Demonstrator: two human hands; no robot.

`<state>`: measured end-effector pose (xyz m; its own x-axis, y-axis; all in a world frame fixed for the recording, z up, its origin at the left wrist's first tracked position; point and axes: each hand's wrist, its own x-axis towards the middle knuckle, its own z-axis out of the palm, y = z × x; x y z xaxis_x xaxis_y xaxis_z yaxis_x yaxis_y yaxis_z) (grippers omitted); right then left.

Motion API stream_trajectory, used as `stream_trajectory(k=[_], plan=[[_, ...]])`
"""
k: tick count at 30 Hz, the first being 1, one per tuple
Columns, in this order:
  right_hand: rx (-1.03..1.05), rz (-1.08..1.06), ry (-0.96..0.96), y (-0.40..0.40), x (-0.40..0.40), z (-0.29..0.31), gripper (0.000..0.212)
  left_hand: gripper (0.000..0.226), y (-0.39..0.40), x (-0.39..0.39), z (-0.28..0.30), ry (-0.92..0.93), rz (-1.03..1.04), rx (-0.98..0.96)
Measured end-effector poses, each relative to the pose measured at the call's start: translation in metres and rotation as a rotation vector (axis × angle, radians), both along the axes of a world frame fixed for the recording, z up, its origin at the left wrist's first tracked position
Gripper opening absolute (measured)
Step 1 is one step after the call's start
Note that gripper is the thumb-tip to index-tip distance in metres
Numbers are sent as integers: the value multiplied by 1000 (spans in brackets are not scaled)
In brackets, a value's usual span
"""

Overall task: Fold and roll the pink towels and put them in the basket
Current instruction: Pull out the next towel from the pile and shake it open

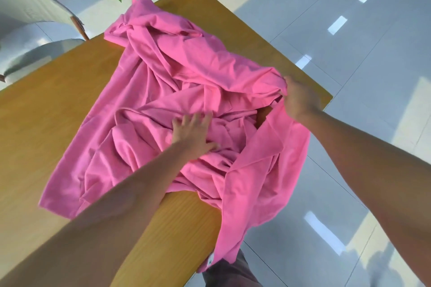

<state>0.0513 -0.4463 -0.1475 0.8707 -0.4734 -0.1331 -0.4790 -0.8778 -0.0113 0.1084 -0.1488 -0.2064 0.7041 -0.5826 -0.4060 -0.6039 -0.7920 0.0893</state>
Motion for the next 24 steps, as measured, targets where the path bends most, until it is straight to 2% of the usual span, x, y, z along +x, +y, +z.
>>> stream_trajectory(k=[1, 4, 5, 8, 11, 14, 16, 18, 20, 22, 24], plan=[[-18, 39, 19, -1, 2, 1, 35, 90, -2, -4, -6, 25, -33, 59], [-82, 117, 52, -6, 5, 10, 33, 48, 23, -3, -15, 68, -50, 89], [-98, 127, 57, -6, 6, 13, 30, 41, 38, 0, -16, 73, -39, 98], [-147, 120, 57, -3, 7, 26, 24, 36, 84, 3, -11, 40, 0, 127], [-181, 120, 68, 10, 7, 38, 27, 29, 130, 6, 0, 5, 55, 130], [-207, 111, 69, 29, 7, 49, 33, 26, 182, 14, 14, -26, 235, 124], [-200, 106, 66, 43, 6, 55, 31, 29, 203, 17, 26, -190, 326, 172], [-192, 101, 58, 58, 5, 59, 32, 37, 203, 12, 39, -352, 216, 219], [-175, 93, 53, 71, 4, 61, 31, 49, 187, -6, 47, -378, 29, 48], [-163, 94, 64, 82, 1, 63, 30, 54, 159, -38, 45, -264, -202, -113], [-158, 89, 74, 88, -4, 64, 34, 60, 128, -76, 37, -111, -419, -120]])
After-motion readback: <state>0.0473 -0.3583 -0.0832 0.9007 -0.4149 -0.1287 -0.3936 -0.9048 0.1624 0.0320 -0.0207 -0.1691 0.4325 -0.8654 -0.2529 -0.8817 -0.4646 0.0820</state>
